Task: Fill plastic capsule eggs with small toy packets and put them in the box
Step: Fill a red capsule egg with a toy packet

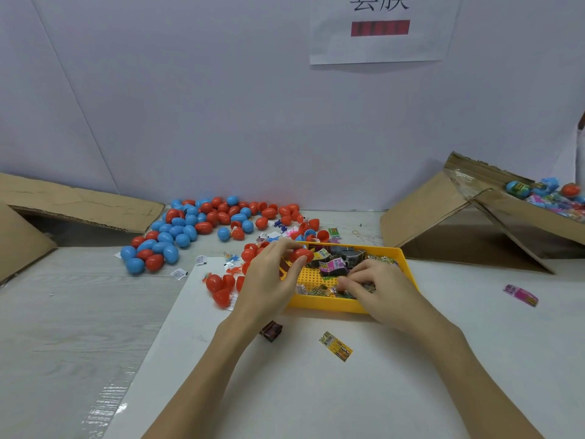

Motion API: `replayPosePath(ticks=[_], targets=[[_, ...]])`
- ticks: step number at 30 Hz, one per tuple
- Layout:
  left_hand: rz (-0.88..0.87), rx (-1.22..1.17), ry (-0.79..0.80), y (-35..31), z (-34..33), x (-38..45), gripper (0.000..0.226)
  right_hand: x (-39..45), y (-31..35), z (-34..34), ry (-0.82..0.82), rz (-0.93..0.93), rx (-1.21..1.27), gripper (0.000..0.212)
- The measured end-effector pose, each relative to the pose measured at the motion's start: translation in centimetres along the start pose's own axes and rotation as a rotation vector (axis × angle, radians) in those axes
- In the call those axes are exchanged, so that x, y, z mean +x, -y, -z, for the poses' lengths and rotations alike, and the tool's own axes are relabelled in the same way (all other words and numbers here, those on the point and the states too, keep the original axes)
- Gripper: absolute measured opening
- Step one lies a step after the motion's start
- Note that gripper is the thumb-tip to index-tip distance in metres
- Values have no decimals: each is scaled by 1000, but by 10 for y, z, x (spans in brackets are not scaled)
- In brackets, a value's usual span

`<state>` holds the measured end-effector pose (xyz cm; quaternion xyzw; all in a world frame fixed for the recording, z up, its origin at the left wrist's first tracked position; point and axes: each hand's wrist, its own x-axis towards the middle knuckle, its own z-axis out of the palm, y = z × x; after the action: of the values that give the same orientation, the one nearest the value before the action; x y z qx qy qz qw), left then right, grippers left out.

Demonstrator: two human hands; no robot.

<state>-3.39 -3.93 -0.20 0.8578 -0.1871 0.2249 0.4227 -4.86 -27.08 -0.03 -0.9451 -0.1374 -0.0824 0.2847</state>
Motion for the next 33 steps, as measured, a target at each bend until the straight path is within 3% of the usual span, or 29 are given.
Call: replayPosePath(ticks=[5,12,15,22,27,33], targets=[[-5,3,11,0,0,0,19,2,4,-4,-8,43,-87,34],[6,13,14,0,2,0,22,0,10,0,-298,-29,214,15],[-4,14,10,-2,2,0,23,-1,11,-2,-251,-68,297,21],[-14,21,25,-4,2,0,23,0,10,-8,-248,-11,152,16],[-32,25,32,-2,2,-1,24,-1,15,-14,8,80,12,28],[-27,35,37,0,0,0,24,0,16,-15,-115,79,1,27]])
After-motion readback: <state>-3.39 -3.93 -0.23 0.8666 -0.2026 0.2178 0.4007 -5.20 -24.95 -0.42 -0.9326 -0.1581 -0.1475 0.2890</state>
